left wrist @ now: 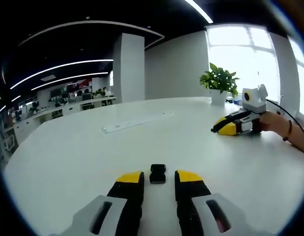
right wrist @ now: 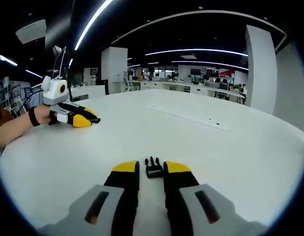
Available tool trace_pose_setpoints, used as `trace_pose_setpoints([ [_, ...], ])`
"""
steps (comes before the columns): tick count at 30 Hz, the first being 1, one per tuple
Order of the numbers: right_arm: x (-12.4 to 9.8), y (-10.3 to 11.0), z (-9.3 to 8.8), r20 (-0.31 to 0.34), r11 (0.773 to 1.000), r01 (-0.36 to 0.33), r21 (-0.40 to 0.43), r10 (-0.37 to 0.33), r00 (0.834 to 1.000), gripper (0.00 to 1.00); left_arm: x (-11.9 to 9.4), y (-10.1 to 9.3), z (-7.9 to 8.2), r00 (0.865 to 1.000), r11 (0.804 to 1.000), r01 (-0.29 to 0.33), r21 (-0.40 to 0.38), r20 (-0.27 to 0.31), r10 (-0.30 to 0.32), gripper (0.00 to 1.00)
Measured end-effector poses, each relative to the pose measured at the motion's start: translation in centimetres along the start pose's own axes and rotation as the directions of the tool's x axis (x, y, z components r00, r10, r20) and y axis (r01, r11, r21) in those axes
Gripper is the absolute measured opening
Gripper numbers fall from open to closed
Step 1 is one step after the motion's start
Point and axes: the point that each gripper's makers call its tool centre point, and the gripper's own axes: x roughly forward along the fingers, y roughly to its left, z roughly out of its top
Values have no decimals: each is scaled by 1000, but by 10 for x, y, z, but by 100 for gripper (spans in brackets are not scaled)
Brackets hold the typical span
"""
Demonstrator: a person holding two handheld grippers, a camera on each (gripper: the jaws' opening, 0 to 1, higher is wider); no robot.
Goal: Snap the two parts of the plastic buckle together until the buckle closes and remains connected.
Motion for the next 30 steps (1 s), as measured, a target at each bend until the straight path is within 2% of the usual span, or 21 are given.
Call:
trace_pose_setpoints([
  [30,1,8,-2,3,1000,-16,-13,16,1000,13,0,-1,-1,1000,1000,-5,4,6,5,16],
])
